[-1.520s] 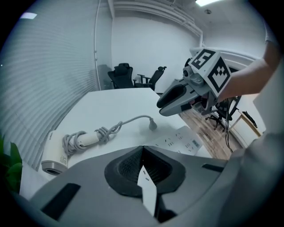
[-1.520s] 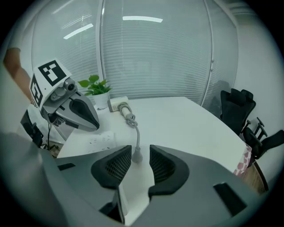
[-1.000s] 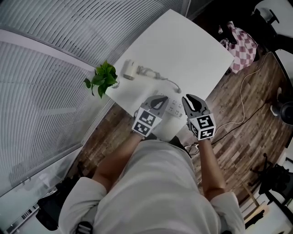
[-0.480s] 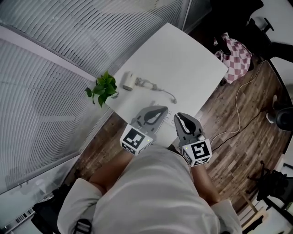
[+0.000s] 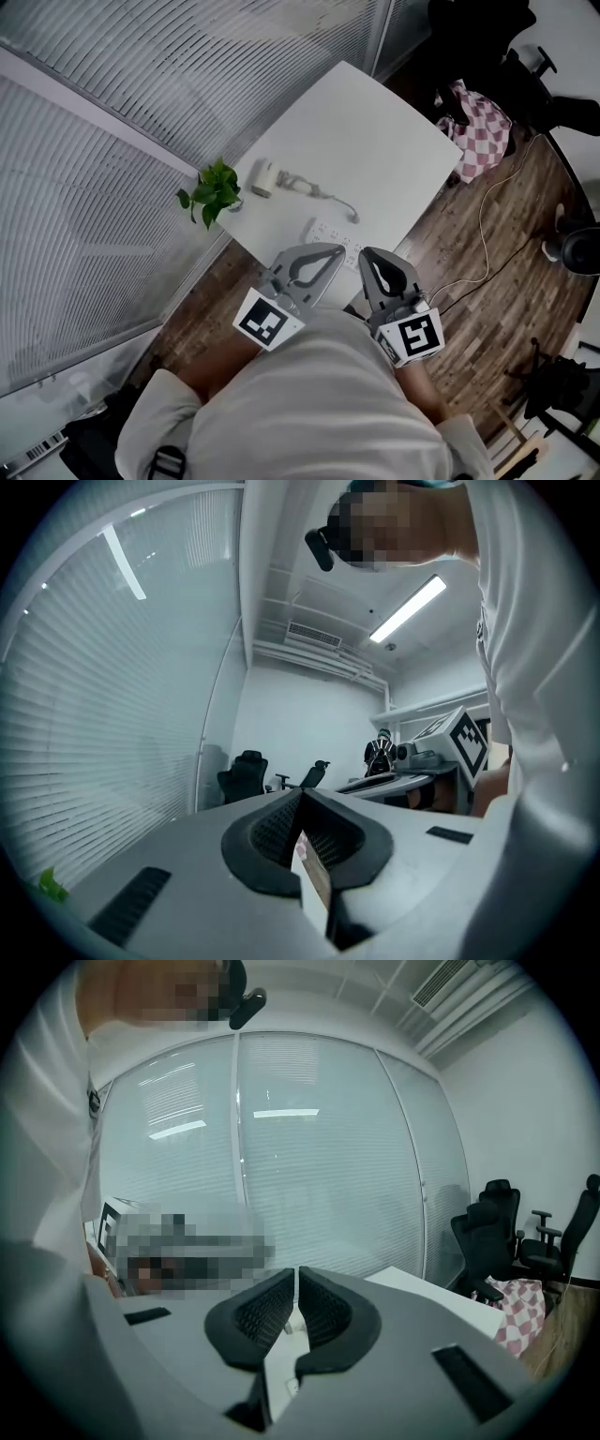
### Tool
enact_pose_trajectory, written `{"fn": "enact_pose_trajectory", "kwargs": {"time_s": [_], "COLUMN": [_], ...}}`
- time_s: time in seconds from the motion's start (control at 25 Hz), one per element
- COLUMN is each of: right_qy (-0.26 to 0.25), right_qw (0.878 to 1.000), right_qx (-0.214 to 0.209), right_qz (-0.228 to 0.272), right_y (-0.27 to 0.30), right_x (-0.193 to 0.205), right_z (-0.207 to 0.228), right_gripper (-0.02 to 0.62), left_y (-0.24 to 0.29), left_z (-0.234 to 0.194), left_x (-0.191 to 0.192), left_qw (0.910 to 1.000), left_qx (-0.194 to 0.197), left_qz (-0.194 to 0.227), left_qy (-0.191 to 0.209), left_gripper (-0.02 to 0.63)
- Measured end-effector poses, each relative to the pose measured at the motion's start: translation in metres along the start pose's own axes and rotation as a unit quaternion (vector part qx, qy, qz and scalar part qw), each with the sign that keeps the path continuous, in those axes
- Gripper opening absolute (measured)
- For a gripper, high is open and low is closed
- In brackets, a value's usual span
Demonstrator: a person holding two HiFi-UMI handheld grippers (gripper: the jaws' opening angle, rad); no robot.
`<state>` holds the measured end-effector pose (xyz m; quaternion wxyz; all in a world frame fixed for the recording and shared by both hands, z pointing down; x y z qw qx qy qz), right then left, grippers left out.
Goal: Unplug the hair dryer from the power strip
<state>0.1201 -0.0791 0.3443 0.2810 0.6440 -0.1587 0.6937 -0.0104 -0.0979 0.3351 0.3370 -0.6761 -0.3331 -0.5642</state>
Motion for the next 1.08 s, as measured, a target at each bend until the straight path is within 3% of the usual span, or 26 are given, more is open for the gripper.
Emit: {"fn": "enact_pose_trajectory", "kwargs": {"time_s": [1.08], "right_qy": [-0.004], "right_qw": [1.0], "right_qx": [0.011], "right_qz": [0.008], "right_y": [-0.001], "right_x": [-0.013], "right_z": [0.005], "right_gripper": [0.032], "left_y": [0.007], "left_z": [0.003], "left_x": [-0.002], "left_qw": [0.9999], "left_qx": [-0.006], "left_qz": [-0.005], "left_qy": [-0.007], "left_gripper": [0.029]}}
Point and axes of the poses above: the fingertips, and each gripper's own axes: y forward along the fingers, z to its right, x out of its underside, the point moved 7 cm from there along -y, backward along the fingers, and after that the axes turned 5 degrees about z, right-handed, at the moved point
